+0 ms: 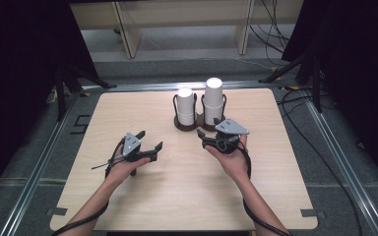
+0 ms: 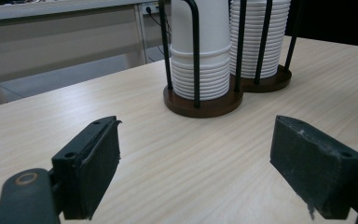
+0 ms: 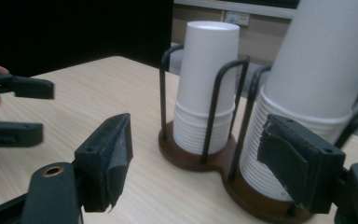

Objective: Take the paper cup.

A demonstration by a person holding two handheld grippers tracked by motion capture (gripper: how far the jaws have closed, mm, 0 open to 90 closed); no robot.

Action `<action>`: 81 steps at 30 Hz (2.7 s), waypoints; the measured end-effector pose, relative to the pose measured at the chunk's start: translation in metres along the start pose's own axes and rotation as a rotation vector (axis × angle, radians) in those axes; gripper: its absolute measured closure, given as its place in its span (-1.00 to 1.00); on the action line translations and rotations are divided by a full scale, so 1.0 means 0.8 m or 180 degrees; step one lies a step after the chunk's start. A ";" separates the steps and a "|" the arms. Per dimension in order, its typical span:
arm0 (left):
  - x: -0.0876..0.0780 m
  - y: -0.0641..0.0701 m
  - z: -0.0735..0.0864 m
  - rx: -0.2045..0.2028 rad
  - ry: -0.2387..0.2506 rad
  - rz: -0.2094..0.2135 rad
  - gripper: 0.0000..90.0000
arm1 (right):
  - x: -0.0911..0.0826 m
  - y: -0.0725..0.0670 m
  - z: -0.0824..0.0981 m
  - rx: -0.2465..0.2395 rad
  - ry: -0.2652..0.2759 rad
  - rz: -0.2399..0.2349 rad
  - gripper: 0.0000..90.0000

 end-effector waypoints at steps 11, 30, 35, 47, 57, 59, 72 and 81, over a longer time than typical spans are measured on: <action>0.063 0.010 -0.018 -0.0029 -0.0135 0.0090 -0.61 | 0.037 0.012 -0.026 -0.0057 -0.0042 0.0009 -0.39; 0.133 0.028 -0.034 0.0103 -0.0245 0.0085 -0.53 | 0.092 0.027 -0.066 -0.0195 0.0019 0.0073 -0.34; 0.141 0.026 -0.032 0.0071 -0.0281 0.0077 -0.51 | 0.105 0.031 -0.074 -0.0163 0.0042 0.0103 -0.31; 0.156 0.032 -0.033 0.0029 -0.0302 0.0058 -0.50 | 0.131 0.037 -0.082 -0.0159 -0.0026 0.0120 -0.29; 0.165 0.033 -0.030 -0.0047 -0.0314 0.0053 -0.50 | 0.140 0.043 -0.081 -0.0235 -0.0096 0.0180 -0.30; 0.167 0.033 -0.030 -0.0089 -0.0279 0.0070 -0.50 | 0.143 0.043 -0.079 -0.0209 -0.0095 0.0149 -0.30; 0.175 0.031 -0.032 -0.0043 -0.0327 0.0040 -0.48 | 0.153 0.044 -0.081 -0.0225 -0.0116 0.0212 -0.29; 0.177 0.034 -0.032 -0.0019 -0.0333 0.0072 -0.45 | 0.161 0.045 -0.077 -0.0195 -0.0117 0.0221 -0.28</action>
Point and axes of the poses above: each handheld gripper's, and its own axes: x roughly forward along the jaws, z roughly out of its underside, y roughly to its right, the point moved 5 cm from there along x, roughly forward along the jaws, and after that the axes turned 6 degrees about -z, right-handed, at the moved point
